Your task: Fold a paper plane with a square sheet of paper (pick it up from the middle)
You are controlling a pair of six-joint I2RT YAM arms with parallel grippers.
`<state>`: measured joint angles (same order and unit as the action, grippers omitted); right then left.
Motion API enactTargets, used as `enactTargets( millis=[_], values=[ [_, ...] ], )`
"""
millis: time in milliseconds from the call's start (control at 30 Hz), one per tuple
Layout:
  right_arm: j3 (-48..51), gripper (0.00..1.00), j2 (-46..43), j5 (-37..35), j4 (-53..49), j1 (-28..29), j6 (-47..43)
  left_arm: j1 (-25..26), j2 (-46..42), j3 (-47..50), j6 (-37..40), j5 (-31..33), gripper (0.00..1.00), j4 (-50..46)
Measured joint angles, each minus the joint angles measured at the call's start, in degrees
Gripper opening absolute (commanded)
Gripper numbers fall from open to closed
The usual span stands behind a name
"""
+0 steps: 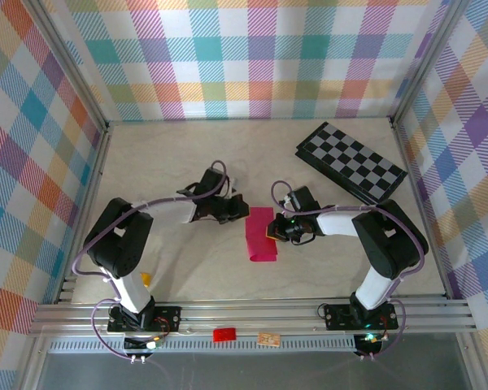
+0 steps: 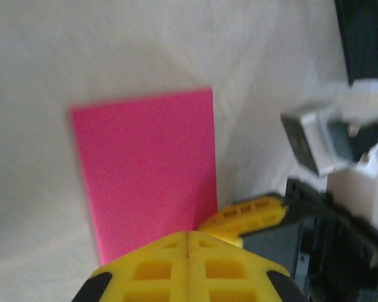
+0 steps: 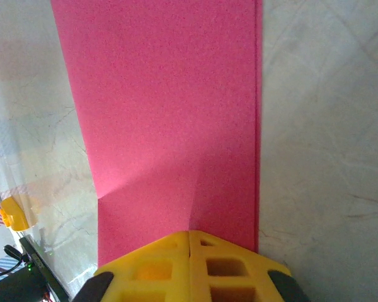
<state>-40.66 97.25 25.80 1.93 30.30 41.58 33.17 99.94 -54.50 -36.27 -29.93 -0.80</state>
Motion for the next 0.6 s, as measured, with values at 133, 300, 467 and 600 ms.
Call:
enactTargets(
  millis=[133, 300, 467, 600],
  values=[
    [0.07, 0.0, -0.07, -0.09, 0.0, 0.0, 0.0, 3.15, 1.27, 1.64, -0.59, -1.33, 0.0, 1.22],
    [0.07, 0.0, -0.13, -0.22, -0.07, 0.0, -0.02, 3.82, 3.13, 2.64, -0.5, -2.16, 0.0, 2.45],
    [0.07, 0.0, -0.15, -0.22, -0.13, 0.0, -0.02, 3.82, 4.5, 4.02, 2.27, -1.77, 0.0, 1.18],
    [0.07, 0.0, -0.24, -0.31, -0.28, 0.0, -0.02, 3.65, 4.46, 4.02, 5.68, -1.33, 0.0, 0.83]
  ],
)
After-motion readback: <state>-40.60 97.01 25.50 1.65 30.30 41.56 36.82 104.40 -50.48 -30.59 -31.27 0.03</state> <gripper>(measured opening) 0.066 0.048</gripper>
